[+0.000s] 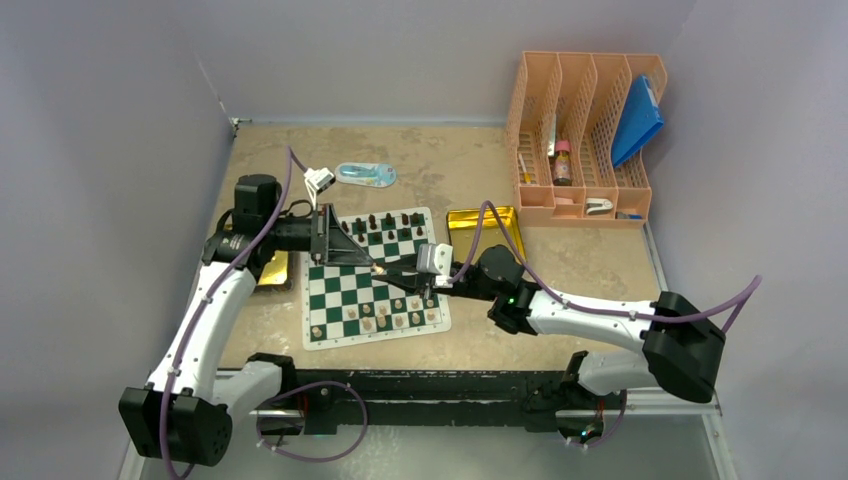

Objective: Set up the chess pieces on the board
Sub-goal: Place the chess piece on the chessboard.

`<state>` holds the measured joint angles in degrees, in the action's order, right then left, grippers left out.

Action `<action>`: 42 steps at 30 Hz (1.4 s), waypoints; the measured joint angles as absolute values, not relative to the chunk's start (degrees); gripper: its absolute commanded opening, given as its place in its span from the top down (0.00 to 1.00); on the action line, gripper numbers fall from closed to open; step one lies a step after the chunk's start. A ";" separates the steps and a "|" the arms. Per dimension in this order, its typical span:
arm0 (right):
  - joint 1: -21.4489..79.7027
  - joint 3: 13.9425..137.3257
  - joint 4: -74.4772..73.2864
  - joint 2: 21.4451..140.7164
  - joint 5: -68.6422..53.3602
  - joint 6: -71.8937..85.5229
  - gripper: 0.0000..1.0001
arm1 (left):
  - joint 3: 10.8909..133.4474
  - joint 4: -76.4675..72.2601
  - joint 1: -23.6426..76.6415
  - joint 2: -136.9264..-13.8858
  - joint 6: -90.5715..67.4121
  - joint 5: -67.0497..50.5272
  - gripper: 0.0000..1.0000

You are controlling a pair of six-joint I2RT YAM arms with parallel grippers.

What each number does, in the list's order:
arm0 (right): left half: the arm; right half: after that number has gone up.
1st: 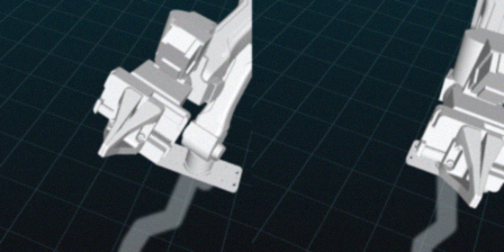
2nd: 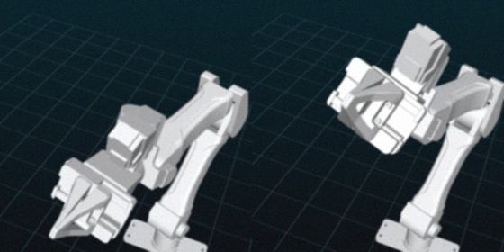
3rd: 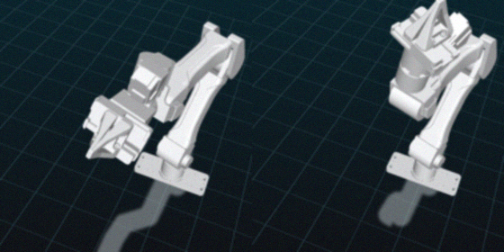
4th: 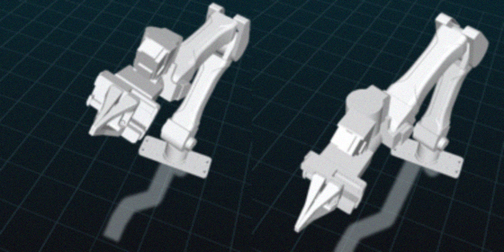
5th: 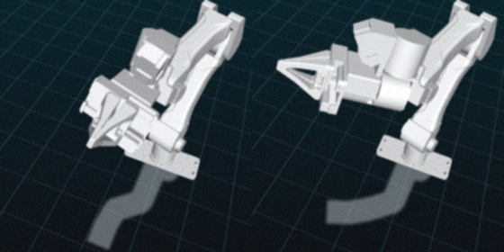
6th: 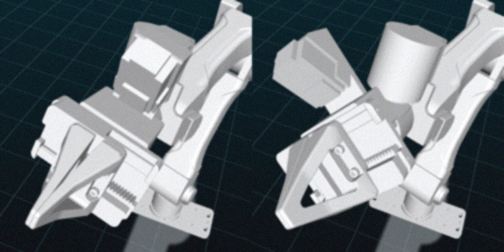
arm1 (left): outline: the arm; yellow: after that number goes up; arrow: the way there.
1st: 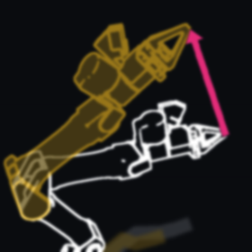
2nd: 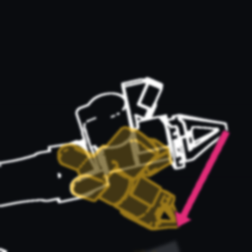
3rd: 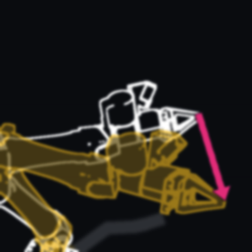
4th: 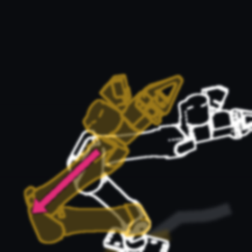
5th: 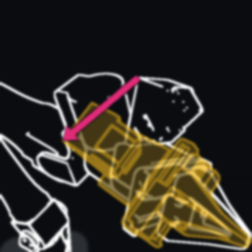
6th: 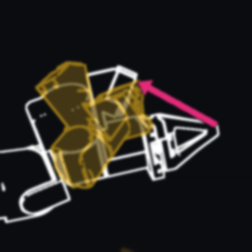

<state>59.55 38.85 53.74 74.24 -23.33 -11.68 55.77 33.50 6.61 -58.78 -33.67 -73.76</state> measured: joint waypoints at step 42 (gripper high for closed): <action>59.24 38.83 51.18 75.88 -24.75 -10.52 0.12 | 58.19 42.87 8.78 -60.86 -28.93 -63.53 1.00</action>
